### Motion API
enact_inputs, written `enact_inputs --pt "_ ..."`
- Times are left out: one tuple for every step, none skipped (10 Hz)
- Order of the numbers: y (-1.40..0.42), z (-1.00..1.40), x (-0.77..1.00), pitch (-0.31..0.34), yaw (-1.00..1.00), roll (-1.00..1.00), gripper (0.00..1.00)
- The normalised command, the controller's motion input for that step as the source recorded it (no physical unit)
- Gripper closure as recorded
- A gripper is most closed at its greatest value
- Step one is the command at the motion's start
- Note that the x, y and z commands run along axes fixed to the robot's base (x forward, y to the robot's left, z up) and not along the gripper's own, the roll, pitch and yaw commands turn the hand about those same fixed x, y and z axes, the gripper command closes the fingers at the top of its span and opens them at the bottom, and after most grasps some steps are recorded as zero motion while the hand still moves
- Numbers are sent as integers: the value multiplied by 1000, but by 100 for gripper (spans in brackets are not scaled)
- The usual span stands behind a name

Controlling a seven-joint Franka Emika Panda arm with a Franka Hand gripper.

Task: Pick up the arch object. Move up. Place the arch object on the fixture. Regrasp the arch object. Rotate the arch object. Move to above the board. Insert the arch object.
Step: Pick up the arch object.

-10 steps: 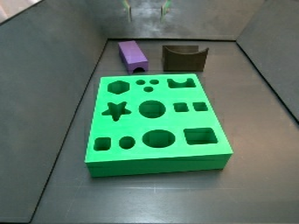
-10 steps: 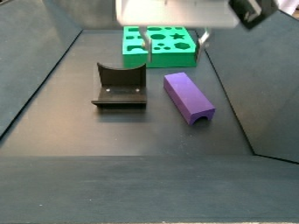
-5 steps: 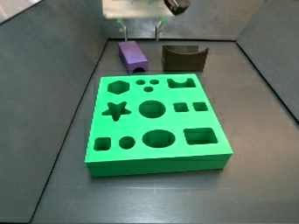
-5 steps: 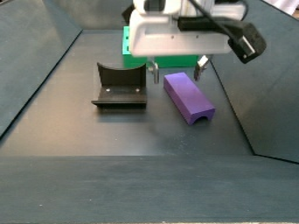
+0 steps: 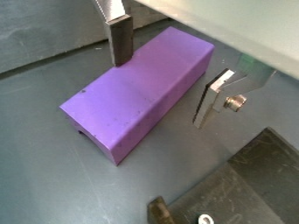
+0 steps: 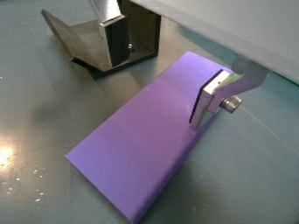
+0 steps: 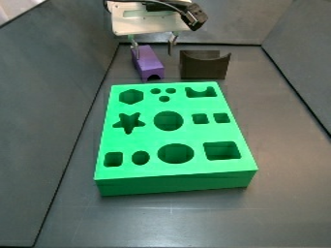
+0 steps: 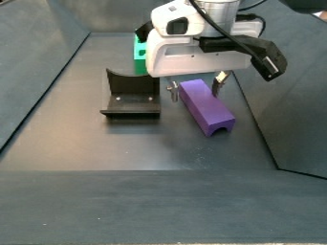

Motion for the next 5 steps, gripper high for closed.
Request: enact_inputs --pt "-23 -1000 -209 -49 0 144 0" --pt "0 -249 0 -93 0 7 0" --pt "0 0 0 0 9 0 0" --pt "-9 83 -349 -4 0 31 0" --pt "-143 486 -417 -36 114 113 0"
